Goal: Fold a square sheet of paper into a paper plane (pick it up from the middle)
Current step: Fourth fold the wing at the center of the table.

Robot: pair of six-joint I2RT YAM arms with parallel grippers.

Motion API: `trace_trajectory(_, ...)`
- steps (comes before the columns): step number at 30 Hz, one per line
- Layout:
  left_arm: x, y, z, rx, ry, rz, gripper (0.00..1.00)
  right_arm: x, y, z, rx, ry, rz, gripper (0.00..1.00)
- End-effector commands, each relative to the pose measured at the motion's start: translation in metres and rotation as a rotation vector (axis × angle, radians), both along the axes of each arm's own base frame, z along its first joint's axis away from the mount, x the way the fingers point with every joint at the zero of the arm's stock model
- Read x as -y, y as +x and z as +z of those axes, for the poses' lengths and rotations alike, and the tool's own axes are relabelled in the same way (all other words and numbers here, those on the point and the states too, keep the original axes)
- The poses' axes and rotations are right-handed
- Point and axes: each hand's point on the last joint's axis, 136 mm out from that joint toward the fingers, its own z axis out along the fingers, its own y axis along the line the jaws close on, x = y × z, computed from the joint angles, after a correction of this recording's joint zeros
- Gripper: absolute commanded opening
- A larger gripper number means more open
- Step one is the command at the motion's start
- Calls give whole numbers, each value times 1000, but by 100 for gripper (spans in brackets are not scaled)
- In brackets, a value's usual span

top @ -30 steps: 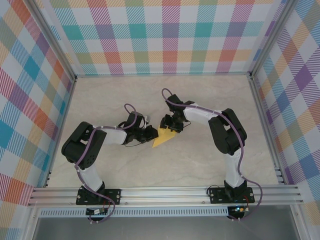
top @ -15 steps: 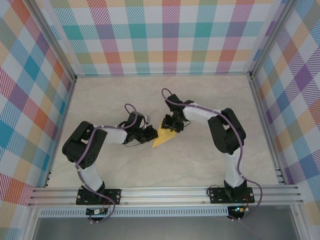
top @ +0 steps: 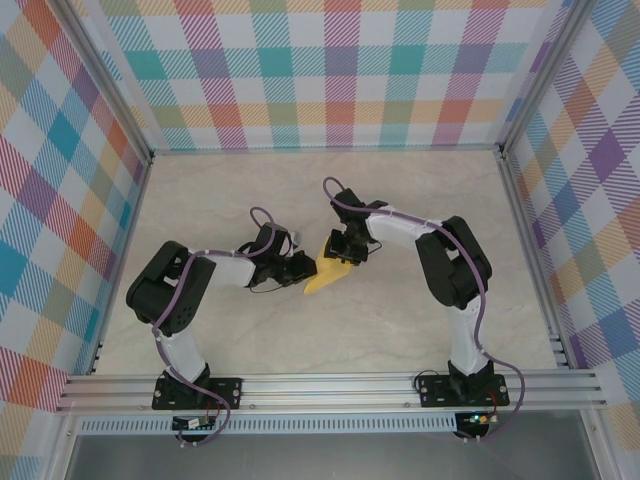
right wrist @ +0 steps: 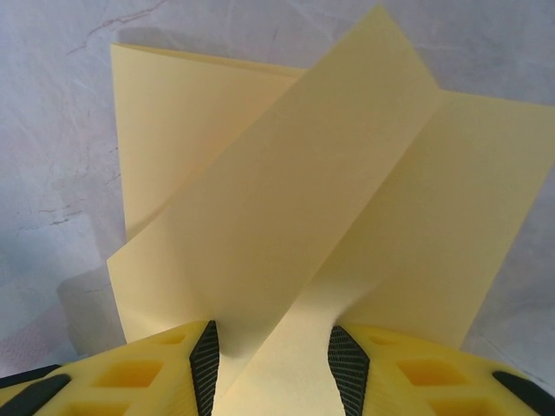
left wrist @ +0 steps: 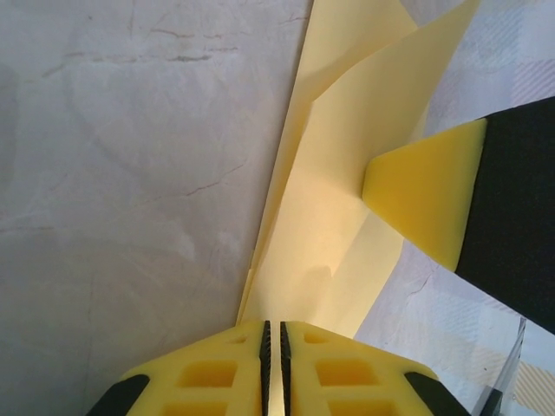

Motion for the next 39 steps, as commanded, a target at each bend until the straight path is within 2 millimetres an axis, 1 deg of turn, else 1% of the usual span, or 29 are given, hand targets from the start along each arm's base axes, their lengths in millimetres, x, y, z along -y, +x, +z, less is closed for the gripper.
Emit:
trace_trajectory(1, 7, 0, 6, 13, -15, -31, 17, 35, -30, -58, -111, -154, -22, 43)
trace_trajectory(6, 7, 7, 17, 50, -13, -17, 19, 34, -28, -55, -93, -139, -23, 42)
trace_trajectory(7, 6, 8, 19, 61, -9, -13, 19, 34, -28, -55, -92, -138, -24, 41)
trace_trajectory(10, 5, 12, 23, 81, -5, -2, 20, 34, -29, -57, -95, -139, -26, 39)
trace_trajectory(14, 10, 13, 24, 75, -30, -16, 21, 36, -30, -59, -101, -147, -30, 37)
trace_trajectory(19, 13, 11, 19, 54, -35, -26, 21, 36, -30, -59, -101, -151, -29, 36)
trace_trajectory(23, 16, 12, 19, 49, -45, -36, 21, 36, -31, -60, -103, -153, -21, 37)
trace_trajectory(26, 16, 13, 17, 46, -41, -37, 20, 37, -31, -61, -106, -157, -14, 38)
trace_trajectory(32, 15, 9, 6, 13, -25, -37, 19, 37, -32, -62, -117, -163, -9, 40)
trace_trajectory(39, 12, 5, -1, -8, -15, -36, 18, 38, -34, -65, -134, -177, -9, 40)
